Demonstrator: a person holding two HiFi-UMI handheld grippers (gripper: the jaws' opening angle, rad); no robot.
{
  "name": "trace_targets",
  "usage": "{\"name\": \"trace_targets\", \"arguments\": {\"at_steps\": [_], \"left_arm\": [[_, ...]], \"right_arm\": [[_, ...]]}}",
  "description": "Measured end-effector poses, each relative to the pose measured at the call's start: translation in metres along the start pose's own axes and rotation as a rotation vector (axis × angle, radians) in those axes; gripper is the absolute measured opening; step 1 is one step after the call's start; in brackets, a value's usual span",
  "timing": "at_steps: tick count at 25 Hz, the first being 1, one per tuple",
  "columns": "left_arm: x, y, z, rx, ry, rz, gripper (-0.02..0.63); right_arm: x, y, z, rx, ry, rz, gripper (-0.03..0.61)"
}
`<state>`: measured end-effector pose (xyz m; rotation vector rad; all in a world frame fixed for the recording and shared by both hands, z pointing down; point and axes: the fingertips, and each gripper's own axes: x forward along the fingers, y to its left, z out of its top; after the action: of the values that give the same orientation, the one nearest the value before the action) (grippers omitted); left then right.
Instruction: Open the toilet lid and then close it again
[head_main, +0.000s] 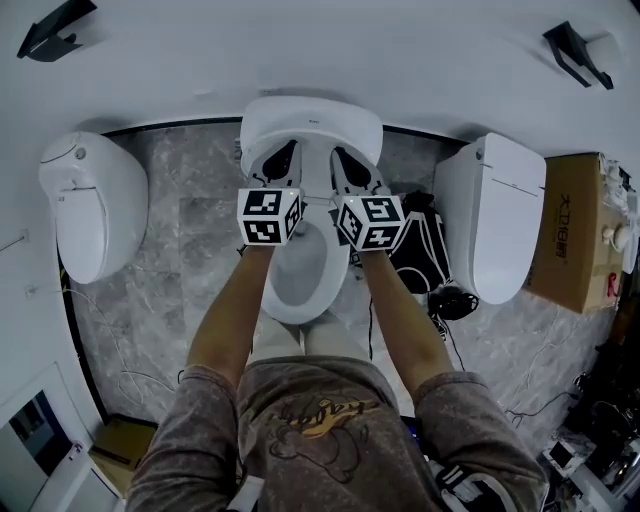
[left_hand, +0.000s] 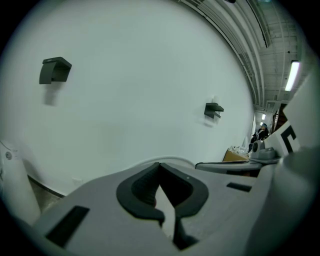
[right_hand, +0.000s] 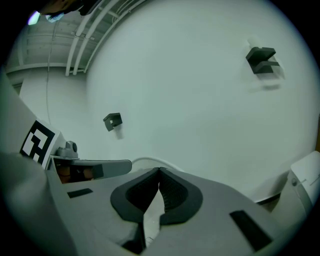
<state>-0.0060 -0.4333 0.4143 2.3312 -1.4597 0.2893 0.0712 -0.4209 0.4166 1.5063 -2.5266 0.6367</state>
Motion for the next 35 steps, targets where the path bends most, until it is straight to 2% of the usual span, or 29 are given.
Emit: {"name": "trace_targets", "arguments": {"at_steps": [9,17,24,26,28,29,31,32,35], "left_arm": [[-0.03,-0.003,0.005,-0.004,-0.004,-0.021,0.008],[-0.107,-0.013,0.025,0.004,-0.042,-0.043,0.008],[-0.162,-0.017,0.025,0.004,-0.05,-0.048,0.009],[-0.166,-0.016,0.024,-0.004,-0.052,-0.059,0.023],[-0.165,-0.015,0.024,-0.009,-0.056,-0.072,0.072],[-0.164,-0.013,0.024,-0.008,-0.057,-0.078,0.115],[-0.159,-0.011,0.025,-0.001,-0.052,-0.089,0.16],[-0.156,-0.009,0.025,0.004,-0.047,-0.093,0.185],[-0.14,0.0,0.021,0.024,-0.022,-0.099,0.217]], "right_arm": [[-0.028,0.013,0.004,0.0,-0.014,-0.008,0.025],[-0.089,0.046,0.034,-0.044,-0.08,-0.008,0.025],[-0.143,0.061,0.048,-0.059,-0.149,-0.018,0.026],[-0.149,0.062,0.047,-0.067,-0.152,-0.007,0.028],[-0.15,0.061,0.045,-0.066,-0.15,-0.002,0.034],[-0.149,0.061,0.043,-0.059,-0.149,0.006,0.077],[-0.144,0.061,0.039,-0.036,-0.143,0.033,0.233],[-0.141,0.061,0.036,-0.031,-0.136,0.045,0.26],[-0.129,0.055,0.027,-0.037,-0.099,0.066,0.267]]}}
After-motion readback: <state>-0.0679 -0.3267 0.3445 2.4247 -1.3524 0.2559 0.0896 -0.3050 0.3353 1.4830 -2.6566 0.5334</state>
